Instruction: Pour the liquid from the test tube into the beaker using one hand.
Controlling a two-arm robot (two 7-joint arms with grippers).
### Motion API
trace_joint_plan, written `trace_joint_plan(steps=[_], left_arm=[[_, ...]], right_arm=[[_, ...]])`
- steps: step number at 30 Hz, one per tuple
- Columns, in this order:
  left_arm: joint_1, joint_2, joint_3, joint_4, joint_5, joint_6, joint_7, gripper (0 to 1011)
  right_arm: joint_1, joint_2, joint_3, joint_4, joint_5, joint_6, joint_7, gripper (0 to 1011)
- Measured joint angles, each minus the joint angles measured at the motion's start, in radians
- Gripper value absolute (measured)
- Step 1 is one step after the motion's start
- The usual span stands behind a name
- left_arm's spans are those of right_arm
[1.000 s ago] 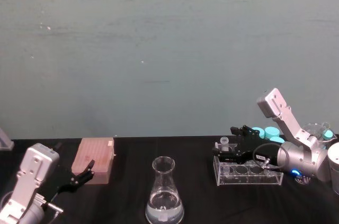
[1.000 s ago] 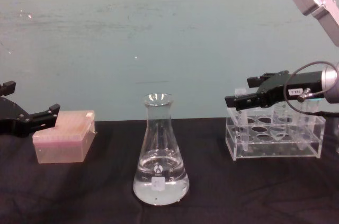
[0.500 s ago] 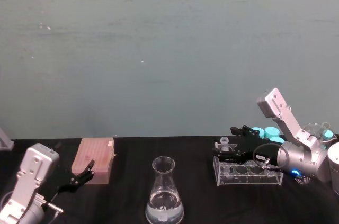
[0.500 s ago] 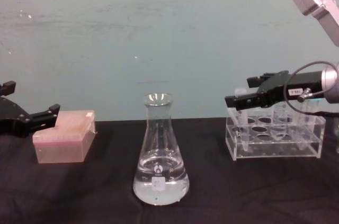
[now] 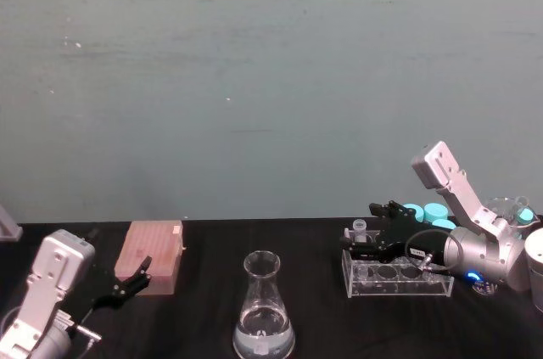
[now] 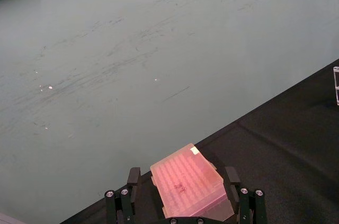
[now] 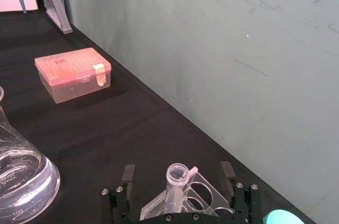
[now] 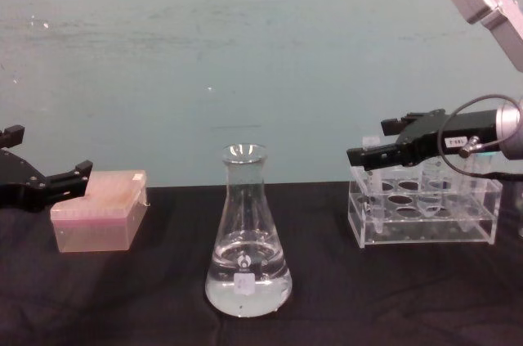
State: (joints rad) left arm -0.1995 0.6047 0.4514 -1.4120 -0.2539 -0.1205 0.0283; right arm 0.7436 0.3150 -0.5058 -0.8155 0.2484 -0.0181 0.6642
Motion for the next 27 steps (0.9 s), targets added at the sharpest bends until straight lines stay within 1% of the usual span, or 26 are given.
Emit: trace_joint_plan(steps=[27], left_arm=[[0.0, 0.0, 0.0, 0.0, 0.0, 0.0, 0.0, 1000]], right_arm=[[0.0, 0.0, 0.0, 0.0, 0.0, 0.0, 0.0, 1000]])
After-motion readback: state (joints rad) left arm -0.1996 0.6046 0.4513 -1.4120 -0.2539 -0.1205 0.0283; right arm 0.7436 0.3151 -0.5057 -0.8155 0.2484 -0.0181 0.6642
